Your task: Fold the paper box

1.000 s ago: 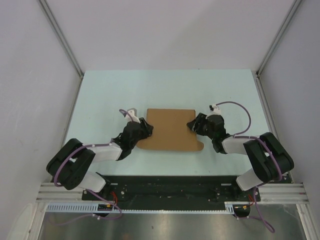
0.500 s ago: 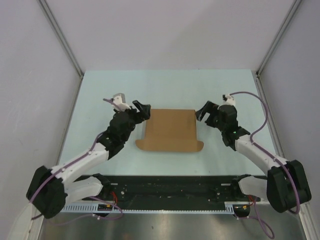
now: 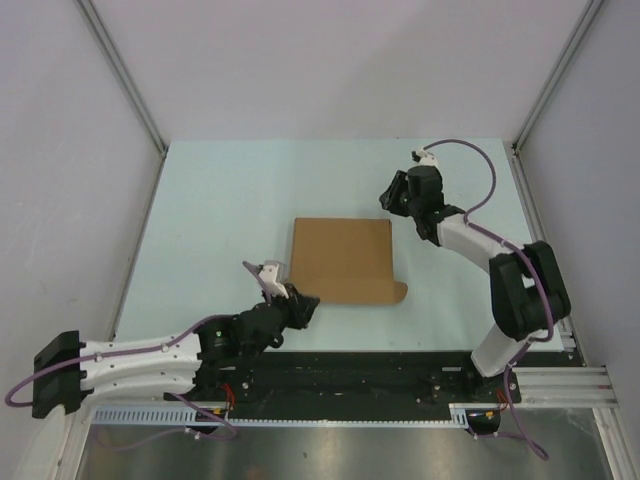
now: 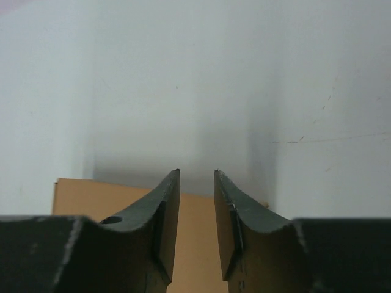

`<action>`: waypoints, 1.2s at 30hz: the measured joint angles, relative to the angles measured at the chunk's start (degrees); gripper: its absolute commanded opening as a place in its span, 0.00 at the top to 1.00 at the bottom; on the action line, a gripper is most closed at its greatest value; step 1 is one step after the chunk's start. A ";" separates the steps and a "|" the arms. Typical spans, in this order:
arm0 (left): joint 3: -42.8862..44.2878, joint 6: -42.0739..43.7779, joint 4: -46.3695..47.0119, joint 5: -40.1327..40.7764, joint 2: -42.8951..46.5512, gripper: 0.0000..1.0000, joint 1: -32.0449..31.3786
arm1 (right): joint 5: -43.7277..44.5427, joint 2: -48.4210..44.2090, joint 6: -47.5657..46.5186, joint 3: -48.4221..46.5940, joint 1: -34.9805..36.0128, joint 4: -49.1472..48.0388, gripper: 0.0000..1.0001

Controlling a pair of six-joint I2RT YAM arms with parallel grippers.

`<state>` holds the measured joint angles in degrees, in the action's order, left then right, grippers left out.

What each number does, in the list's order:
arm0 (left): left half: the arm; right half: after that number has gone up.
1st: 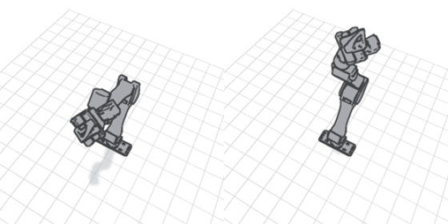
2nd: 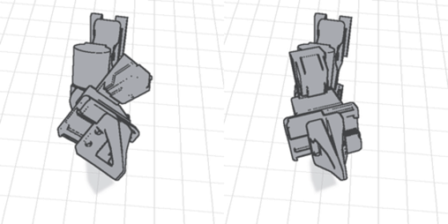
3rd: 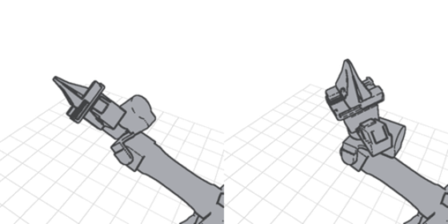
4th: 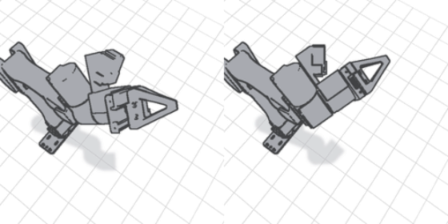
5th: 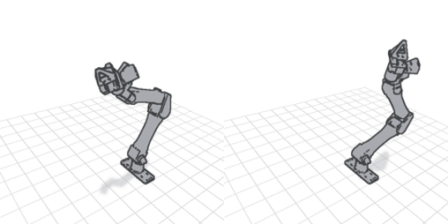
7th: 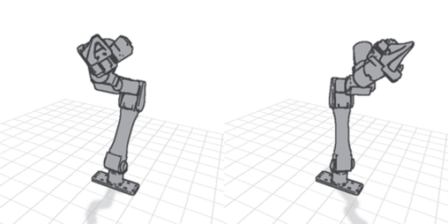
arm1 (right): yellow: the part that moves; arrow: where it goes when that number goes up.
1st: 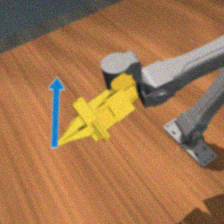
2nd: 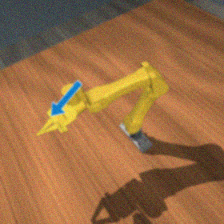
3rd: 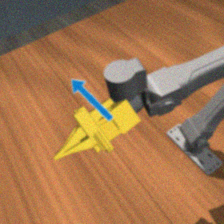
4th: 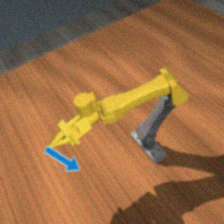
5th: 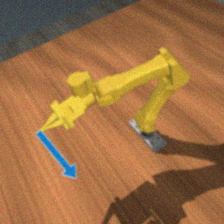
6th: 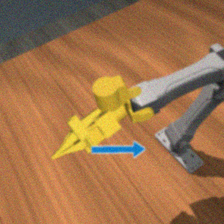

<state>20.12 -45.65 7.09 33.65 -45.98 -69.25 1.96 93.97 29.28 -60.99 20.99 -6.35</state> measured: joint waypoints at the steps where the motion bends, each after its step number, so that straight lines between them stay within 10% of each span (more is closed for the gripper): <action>1: -1.20 -1.29 -1.16 0.61 -0.37 0.83 -1.18 | -0.20 2.01 -0.39 -0.94 0.17 0.42 0.62; 8: -5.20 -7.45 -7.45 4.44 0.17 0.49 -2.58 | 0.59 8.63 -2.21 -5.03 1.18 4.48 0.22; 11: -5.22 -9.05 -11.69 9.20 7.15 0.24 -2.62 | 2.10 6.64 -1.95 -4.04 1.38 5.84 0.14; 16: -4.87 -7.06 -12.72 16.35 18.88 0.09 1.27 | 3.78 -3.41 -1.09 -1.03 1.11 11.32 0.10; 24: -3.41 -2.21 -9.25 -0.68 10.08 0.06 31.17 | 1.55 -17.14 -0.48 10.43 0.90 13.64 0.10; 36: 4.92 0.22 2.23 -14.10 -16.28 0.06 36.44 | -3.06 -14.56 1.84 19.91 1.42 8.59 0.15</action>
<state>25.04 -45.43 9.32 19.55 -62.26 -32.82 -1.10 79.42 31.11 -41.08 22.41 2.24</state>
